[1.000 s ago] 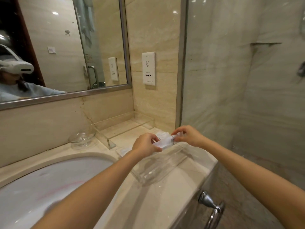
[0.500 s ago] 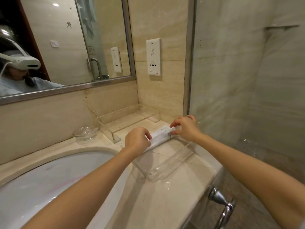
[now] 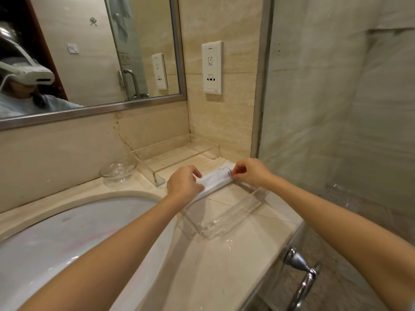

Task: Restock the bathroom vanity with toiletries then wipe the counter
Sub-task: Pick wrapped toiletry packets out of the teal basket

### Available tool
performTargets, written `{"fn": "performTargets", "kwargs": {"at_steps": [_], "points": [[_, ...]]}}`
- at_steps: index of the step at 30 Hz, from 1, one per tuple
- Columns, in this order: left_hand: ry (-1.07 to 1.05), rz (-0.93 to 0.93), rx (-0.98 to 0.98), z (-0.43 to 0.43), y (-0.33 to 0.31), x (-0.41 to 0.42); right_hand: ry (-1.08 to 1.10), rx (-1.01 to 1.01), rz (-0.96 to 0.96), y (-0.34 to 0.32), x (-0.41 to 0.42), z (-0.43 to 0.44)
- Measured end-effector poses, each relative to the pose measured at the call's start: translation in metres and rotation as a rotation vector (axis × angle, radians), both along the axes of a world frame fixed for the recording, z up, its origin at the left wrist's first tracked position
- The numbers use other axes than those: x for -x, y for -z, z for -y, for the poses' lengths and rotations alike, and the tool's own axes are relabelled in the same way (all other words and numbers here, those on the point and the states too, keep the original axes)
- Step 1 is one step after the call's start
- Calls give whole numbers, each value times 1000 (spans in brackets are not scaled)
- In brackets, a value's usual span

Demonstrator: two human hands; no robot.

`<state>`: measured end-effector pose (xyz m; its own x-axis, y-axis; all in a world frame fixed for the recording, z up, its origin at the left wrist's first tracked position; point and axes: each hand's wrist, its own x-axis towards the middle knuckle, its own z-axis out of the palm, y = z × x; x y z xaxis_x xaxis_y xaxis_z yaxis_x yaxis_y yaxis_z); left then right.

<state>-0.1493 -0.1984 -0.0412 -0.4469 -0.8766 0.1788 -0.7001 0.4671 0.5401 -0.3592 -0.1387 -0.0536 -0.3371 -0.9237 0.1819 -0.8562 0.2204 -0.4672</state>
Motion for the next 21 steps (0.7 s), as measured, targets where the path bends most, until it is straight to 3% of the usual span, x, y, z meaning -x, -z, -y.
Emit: {"fn": "performTargets", "kwargs": {"at_steps": [10, 17, 21], "points": [[12, 85, -154, 0, -5, 1, 73, -11, 65, 1, -4, 6], [-67, -67, -19, -4, 11, 5, 100, -126, 84, -1, -10, 8], [-60, -37, -10, -7, 13, 10, 102, -157, 115, -1, -12, 7]]}}
